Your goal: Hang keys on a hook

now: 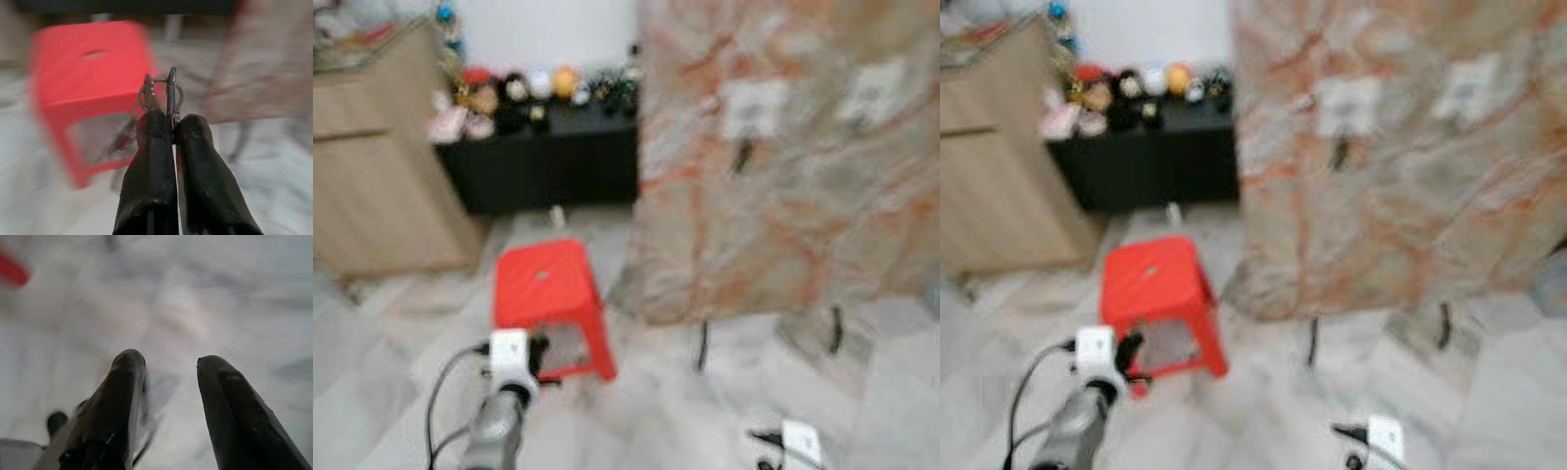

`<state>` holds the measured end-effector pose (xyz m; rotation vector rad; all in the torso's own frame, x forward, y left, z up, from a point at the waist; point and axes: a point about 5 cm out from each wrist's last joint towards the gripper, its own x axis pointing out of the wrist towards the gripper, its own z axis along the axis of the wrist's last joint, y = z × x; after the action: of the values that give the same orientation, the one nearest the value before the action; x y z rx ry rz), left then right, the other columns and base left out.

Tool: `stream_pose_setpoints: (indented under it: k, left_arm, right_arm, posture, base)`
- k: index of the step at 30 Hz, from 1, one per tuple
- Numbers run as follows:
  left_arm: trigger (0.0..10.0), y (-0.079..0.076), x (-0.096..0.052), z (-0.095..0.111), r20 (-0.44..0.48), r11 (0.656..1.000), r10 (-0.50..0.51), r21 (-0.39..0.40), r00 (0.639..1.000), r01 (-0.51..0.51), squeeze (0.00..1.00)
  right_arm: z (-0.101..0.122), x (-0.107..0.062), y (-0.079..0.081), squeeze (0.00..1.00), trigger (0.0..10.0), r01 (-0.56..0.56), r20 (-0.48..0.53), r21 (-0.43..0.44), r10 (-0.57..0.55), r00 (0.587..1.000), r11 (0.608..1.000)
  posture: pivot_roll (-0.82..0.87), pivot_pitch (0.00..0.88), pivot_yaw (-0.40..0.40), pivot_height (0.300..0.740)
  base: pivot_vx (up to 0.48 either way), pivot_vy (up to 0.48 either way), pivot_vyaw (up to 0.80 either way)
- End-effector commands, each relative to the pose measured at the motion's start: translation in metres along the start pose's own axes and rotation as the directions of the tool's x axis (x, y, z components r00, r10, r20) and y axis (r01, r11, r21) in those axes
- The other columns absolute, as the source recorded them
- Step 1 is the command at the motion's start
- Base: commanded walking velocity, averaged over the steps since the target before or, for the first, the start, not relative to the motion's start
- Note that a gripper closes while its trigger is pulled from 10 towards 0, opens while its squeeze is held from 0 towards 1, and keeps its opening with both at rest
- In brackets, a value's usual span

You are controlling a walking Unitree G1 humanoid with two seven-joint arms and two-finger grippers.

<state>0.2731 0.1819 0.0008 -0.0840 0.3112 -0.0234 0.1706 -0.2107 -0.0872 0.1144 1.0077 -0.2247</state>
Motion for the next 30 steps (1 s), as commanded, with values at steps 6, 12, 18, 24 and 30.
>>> stream_pose_setpoints:
  k: [6, 12, 18, 24, 30]
  left_arm:
    - [10.0, 0.0079, -0.0012, 0.0017, 0.008, 1.000, 0.019, 0.006, 1.000, -0.019, 0.00]
    - [10.0, 0.0085, -0.0012, 0.0029, 0.013, 1.000, 0.020, 0.005, 1.000, -0.020, 0.00]
    - [10.0, 0.0085, -0.0011, 0.0035, 0.016, 1.000, 0.020, 0.005, 1.000, -0.020, 0.00]
    - [10.0, 0.0062, -0.0012, 0.0038, 0.020, 1.000, 0.014, 0.006, 1.000, -0.014, 0.00]
    - [10.0, 0.0056, -0.0009, 0.0049, 0.026, 1.000, 0.012, 0.004, 1.000, -0.012, 0.00]
  right_arm:
    - [-0.0040, -0.0003, 0.0095, 0.00, 10.0, -0.031, 0.011, 0.049, 0.030, 0.999, 0.998]
    - [-0.0024, -0.0002, 0.0098, 0.00, 10.0, -0.035, 0.020, 0.052, 0.034, 0.999, 0.998]
    - [-0.0018, -0.0001, 0.0098, 0.00, 10.0, -0.037, 0.022, 0.055, 0.036, 0.999, 0.998]
    - [-0.0013, -0.0001, 0.0096, 0.00, 10.0, -0.037, 0.024, 0.057, 0.036, 0.999, 0.998]
    - [-0.0012, -0.0001, 0.0095, 0.00, 10.0, -0.034, 0.024, 0.055, 0.032, 0.999, 0.998]
  posture:
    - [-0.02, 0.000, 0.043, 0.740]
    - [-0.02, 0.000, 0.045, 0.740]
    - [-0.02, 0.000, 0.045, 0.740]
    - [-0.02, 0.000, 0.043, 0.740]
    - [-0.02, 0.008, 0.045, 0.740]
  base:
    - [0.000, 0.000, 0.00]
    - [0.000, -0.320, 0.00]
    - [0.000, -0.480, 0.00]
    - [0.000, -0.480, 0.00]
    - [0.000, -0.480, 0.00]
